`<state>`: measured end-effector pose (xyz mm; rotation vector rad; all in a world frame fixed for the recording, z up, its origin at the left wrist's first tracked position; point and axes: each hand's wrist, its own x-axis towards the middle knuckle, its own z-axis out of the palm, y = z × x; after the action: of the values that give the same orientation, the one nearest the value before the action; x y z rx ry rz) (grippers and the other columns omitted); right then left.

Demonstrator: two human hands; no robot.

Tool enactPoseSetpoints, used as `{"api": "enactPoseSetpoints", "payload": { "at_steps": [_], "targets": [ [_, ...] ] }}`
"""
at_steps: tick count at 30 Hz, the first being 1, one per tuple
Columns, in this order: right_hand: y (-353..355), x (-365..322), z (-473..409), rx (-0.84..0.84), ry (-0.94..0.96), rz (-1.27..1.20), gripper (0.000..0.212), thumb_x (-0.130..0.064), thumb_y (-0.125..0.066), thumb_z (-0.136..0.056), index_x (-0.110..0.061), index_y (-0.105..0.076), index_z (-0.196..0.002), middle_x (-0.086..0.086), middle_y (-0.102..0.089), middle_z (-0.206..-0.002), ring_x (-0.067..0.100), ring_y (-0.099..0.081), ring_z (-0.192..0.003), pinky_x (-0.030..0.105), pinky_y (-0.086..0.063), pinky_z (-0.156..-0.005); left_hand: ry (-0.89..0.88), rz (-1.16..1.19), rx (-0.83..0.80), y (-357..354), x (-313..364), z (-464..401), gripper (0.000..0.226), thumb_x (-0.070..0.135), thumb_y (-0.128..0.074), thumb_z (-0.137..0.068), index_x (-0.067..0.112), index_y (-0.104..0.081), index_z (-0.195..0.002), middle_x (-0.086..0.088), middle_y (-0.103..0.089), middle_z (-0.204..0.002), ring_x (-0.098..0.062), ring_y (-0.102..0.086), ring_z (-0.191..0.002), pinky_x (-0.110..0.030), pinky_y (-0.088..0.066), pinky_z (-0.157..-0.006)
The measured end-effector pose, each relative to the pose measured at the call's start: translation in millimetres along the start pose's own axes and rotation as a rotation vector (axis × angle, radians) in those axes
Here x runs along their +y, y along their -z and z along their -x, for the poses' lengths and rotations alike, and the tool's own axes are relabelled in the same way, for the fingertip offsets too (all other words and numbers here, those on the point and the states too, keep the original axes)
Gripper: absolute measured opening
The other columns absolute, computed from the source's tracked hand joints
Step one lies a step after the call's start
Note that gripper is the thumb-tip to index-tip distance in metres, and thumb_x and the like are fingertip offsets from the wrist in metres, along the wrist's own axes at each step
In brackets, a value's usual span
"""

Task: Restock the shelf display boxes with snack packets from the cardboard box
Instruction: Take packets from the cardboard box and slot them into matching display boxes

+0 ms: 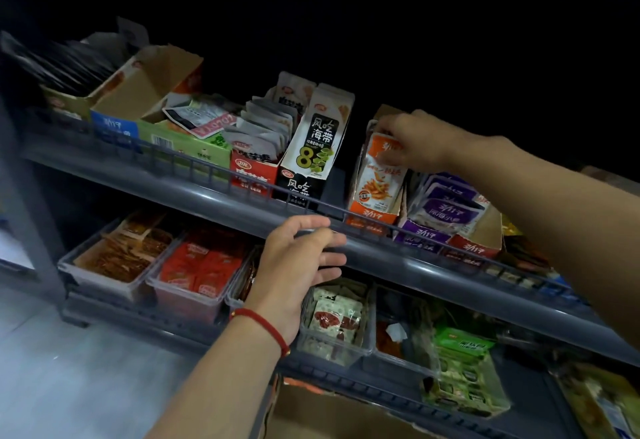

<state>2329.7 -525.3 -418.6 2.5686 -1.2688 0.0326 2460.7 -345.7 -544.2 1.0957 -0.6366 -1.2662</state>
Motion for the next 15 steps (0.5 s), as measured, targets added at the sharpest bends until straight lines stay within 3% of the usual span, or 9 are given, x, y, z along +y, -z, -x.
{"api": "enactPoseSetpoints", "payload": {
  "at_steps": [10,15],
  "targets": [
    [-2,1,6,0.172,0.054,0.313,0.046,-0.034,-0.072,-0.092,-0.017,-0.054,-0.131,0.01,-0.062,-0.126,0.028,-0.062,-0.103,0.032,-0.039,-0.069,0.018,-0.033,0.013,-5,-1,4,0.021,0.008,-0.064,-0.093,0.018,-0.065,-0.111,-0.009,-0.075,-0.105,-0.025,-0.076,-0.09,-0.039,-0.063,-0.081],
    [2,7,11,0.218,0.057,0.309,0.04,-0.032,-0.07,-0.094,-0.016,-0.055,-0.128,0.011,-0.062,-0.121,0.029,-0.063,-0.097,0.034,-0.045,-0.067,0.034,-0.067,0.031,-8,-4,5,0.019,0.007,-0.062,-0.095,0.018,-0.065,-0.11,-0.009,-0.075,-0.105,-0.026,-0.075,-0.091,-0.038,-0.063,-0.08]
  ]
}}
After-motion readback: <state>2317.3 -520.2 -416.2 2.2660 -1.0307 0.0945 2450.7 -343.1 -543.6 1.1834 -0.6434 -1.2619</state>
